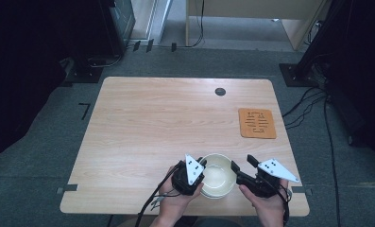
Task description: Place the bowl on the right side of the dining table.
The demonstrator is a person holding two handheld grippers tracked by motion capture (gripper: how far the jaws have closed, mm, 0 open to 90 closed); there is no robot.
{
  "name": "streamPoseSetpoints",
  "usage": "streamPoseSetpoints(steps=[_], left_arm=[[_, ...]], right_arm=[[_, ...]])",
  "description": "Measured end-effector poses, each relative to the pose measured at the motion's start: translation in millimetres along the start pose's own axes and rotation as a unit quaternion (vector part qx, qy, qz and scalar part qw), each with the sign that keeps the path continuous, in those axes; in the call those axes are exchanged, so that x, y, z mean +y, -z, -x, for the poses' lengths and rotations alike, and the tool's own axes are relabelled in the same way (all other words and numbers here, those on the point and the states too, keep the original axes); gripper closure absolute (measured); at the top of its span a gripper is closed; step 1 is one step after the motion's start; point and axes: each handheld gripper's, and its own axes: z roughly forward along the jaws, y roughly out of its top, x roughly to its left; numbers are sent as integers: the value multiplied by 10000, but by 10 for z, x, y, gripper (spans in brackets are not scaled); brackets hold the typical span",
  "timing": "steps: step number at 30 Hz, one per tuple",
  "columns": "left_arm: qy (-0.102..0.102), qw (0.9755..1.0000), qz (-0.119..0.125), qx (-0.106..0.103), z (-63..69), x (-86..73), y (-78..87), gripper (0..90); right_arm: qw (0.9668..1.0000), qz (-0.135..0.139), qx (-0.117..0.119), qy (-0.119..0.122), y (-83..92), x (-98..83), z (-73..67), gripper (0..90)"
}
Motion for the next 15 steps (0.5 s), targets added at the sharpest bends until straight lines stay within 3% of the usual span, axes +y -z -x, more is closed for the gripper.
streamPoseSetpoints(steps=[5,10,15], left_arm=[[5,9998,181,-114,-16,12,13,832],[-202,9990,397,-69,0,21,51,834],[-207,9977,643,-15,10,-6,81,833]], right_arm=[[10000,-94,20,22,-23,-23,-20,310],[9999,-116,40,27,-32,-31,-23,311],[9997,-96,219,89,-34,-37,-58,407]])
